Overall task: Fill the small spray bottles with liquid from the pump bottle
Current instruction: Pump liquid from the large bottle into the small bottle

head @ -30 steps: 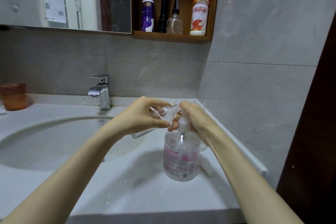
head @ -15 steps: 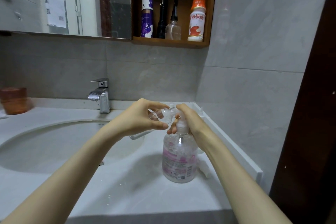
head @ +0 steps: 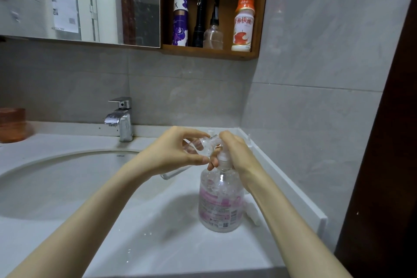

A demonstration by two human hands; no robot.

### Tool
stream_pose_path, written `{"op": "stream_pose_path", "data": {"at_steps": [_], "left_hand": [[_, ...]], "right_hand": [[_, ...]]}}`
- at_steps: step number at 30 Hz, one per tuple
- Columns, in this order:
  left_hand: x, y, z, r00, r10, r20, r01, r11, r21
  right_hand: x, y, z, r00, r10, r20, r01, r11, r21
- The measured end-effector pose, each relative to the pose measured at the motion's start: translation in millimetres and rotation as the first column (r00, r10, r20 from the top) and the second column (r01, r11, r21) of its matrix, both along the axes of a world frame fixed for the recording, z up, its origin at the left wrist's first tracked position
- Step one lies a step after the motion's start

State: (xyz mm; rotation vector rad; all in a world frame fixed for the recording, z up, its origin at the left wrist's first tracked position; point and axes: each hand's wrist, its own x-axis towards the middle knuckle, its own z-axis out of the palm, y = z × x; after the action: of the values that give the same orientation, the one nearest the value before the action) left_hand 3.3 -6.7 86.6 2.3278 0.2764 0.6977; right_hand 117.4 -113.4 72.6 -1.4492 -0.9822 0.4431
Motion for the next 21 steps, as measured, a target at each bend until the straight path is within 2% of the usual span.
{"op": "stream_pose_path", "data": {"at_steps": [7, 14, 21], "left_hand": [[2.4, 1.3, -3.3, 1.0, -0.007, -0.018, 0.008, 1.0, 0.006], [-0.7, -3.8, -0.4, 1.0, -0.023, -0.018, 0.023, 1.0, -0.02], [-1.5, -2.7, 2.6, 1.0, -0.002, -0.02, 0.003, 1.0, 0.031]], "right_hand": [[4.3, 1.6, -2.3, 0.998, -0.046, 0.033, 0.047, 0.998, -0.041], [1.3, -0.3, -3.5, 0.999, -0.053, 0.002, 0.053, 0.998, -0.046], [-3.3, -2.2, -1.6, 0.998, -0.053, -0.023, 0.051, 0.996, -0.066]]}}
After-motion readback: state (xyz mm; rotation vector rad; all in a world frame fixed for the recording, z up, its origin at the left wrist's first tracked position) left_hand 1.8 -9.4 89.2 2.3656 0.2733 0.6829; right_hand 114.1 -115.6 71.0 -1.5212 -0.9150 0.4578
